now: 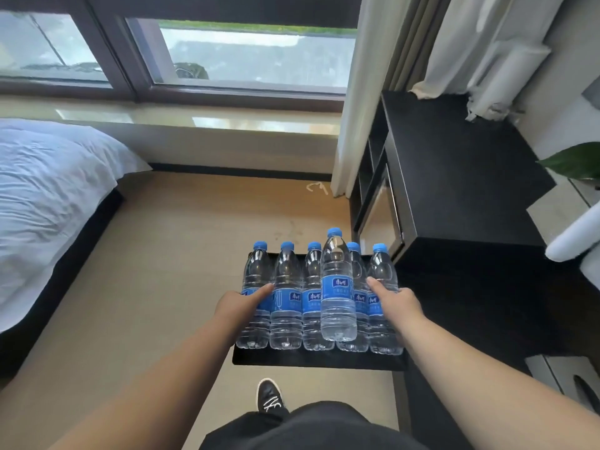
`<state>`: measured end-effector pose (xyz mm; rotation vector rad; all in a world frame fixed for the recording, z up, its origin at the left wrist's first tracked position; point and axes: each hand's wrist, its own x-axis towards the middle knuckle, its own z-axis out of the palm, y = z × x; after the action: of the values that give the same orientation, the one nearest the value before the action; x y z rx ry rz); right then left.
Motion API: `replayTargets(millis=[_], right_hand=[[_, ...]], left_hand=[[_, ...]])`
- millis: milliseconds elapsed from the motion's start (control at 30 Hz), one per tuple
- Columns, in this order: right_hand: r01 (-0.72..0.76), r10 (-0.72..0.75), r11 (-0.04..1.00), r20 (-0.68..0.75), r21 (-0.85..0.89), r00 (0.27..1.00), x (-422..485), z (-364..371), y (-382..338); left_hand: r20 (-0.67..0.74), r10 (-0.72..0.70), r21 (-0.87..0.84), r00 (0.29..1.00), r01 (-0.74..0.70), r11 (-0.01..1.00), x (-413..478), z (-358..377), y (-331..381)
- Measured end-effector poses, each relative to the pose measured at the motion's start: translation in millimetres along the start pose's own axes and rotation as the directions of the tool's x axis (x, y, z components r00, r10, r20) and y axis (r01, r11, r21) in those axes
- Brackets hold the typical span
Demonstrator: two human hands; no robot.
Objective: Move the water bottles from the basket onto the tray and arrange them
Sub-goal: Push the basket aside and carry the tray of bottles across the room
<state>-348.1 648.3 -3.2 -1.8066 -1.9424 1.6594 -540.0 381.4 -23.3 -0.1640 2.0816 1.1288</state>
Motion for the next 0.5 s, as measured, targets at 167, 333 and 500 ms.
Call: replayTargets(millis=[167, 333, 500], right_hand=[[0.008, -0.009, 0.999, 0.024, 0.043, 1.000, 21.8, 44.0, -50.9], [-0.017, 0.013, 0.998, 0.060, 0.065, 0.998, 44.8, 80.7, -93.9], [-0.006, 0.001, 0.998, 0.087, 0.058, 0.996, 82.7, 97.5, -132.2]], left_hand=[[-0.009, 0.031, 0.008, 0.999, -0.031, 0.999, 43.6, -45.7, 34.5], [-0.048, 0.038, 0.039, 0.998, -0.036, 0.999, 84.3, -79.7, 68.5], [-0.044, 0.002, 0.028, 0.999, -0.001, 1.000, 120.6, -87.3, 92.3]])
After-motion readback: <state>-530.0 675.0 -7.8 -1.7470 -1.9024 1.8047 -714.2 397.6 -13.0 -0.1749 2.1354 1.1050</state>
